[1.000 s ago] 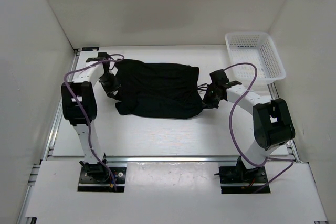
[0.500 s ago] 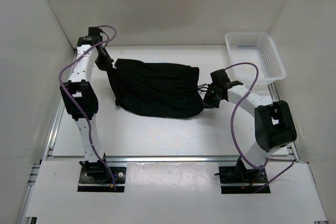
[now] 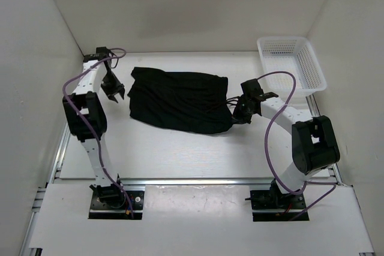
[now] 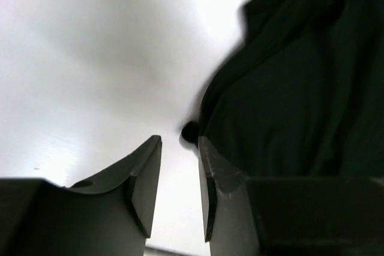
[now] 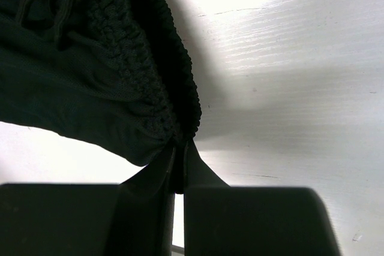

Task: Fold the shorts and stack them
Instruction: Flatten the shorts out

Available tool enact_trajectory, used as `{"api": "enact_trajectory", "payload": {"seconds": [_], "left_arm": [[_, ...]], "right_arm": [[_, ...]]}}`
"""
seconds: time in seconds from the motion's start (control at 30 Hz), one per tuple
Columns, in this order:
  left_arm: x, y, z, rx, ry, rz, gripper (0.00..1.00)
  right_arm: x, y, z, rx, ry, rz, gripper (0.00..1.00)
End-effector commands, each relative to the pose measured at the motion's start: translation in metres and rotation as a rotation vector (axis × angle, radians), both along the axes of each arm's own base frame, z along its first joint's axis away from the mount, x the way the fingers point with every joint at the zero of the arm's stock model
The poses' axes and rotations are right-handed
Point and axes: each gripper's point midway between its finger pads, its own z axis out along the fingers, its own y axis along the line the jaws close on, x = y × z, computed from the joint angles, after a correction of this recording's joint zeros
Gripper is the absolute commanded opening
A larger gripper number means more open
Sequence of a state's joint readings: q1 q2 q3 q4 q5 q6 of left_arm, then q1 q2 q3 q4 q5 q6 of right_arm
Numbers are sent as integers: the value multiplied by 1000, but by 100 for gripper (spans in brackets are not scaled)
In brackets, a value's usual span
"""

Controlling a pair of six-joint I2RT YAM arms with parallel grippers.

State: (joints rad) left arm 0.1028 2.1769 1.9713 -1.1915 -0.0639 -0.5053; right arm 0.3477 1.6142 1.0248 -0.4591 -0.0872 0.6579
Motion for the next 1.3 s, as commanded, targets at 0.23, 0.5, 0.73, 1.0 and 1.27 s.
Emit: {"api": "enact_trajectory", "payload": {"seconds": [0.23, 0.5, 0.73, 1.0, 1.27], "left_arm": [[-74, -54, 5, -135, -97, -36, 41], [-51, -82, -32, -128, -55, -80, 42], [-39, -77, -53, -76, -58, -23, 31], [-56, -68, -4, -34, -123, -4, 10], [-159, -58, 63, -39, -135, 19, 10]], "right_arm": [[0, -3, 10, -5, -27, 13, 0], [-2, -4, 13, -1, -37, 13, 0], [-6, -3, 12, 10, -32, 9, 0], [-5, -3, 15, 14, -42, 9, 0], [-10, -4, 26, 15, -63, 38, 0]]}}
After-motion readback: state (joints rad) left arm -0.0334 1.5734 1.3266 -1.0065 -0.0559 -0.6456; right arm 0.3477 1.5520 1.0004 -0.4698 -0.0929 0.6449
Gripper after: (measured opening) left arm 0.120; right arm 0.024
